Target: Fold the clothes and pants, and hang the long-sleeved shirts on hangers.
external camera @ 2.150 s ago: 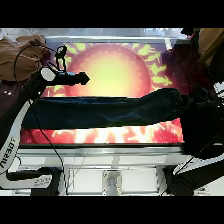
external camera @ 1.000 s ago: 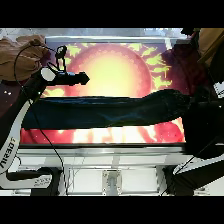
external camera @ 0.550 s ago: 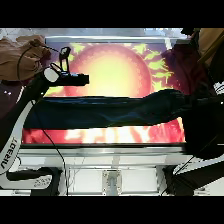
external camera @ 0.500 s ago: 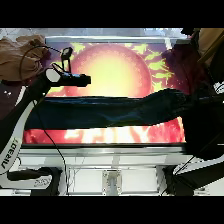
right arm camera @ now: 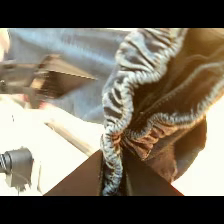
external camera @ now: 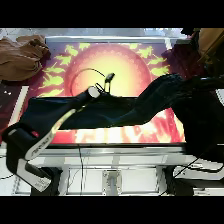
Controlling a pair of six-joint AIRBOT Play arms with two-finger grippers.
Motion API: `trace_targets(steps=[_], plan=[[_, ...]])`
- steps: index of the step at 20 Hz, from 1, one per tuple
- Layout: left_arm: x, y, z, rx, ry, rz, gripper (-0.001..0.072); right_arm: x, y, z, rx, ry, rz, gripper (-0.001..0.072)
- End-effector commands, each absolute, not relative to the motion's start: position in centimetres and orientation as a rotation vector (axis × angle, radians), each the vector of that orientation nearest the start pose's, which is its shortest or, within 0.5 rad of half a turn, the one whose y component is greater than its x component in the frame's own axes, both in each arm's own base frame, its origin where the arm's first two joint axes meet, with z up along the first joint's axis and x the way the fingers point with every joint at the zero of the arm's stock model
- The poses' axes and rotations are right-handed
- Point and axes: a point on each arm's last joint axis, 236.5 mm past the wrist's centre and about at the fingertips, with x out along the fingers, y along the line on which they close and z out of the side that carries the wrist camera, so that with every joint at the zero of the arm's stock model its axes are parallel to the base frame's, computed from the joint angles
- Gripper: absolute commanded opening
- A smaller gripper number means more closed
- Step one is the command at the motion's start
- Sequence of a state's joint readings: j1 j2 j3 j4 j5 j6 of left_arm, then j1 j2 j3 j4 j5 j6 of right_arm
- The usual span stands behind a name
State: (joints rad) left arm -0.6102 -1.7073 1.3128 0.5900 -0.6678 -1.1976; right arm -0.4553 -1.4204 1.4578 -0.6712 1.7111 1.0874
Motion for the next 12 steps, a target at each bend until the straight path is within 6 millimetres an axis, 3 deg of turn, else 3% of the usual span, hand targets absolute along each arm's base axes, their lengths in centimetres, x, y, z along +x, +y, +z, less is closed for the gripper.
trace_targets(steps=[1, 5, 8, 10, 12], plan=[[34.1, -45.5, -5.7, -0.419, 1.174, -0.911, 0.0015, 36.0, 8.2, 13.4, 0.448, 1.214, 0.799, 0.004], [34.0, -45.4, -7.7, -0.383, 1.197, -0.902, 0.0015, 35.2, 13.8, 13.5, 0.399, 1.253, 0.882, 0.0039], [35.4, -44.2, -7.5, -0.379, 1.18, -0.88, 0.0015, 34.7, 16.9, 13.5, 0.367, 1.257, 0.923, 0.0039], [37.9, -41.8, -5.6, -0.36, 1.122, -0.856, 0.0015, 34.5, 18.7, 13.5, 0.352, 1.255, 0.942, 0.0039], [40.8, -37.4, -2.8, -0.281, 1.055, -0.823, 0.0015, 34.5, 20.9, 13.6, 0.351, 1.245, 0.945, 0.0039]])
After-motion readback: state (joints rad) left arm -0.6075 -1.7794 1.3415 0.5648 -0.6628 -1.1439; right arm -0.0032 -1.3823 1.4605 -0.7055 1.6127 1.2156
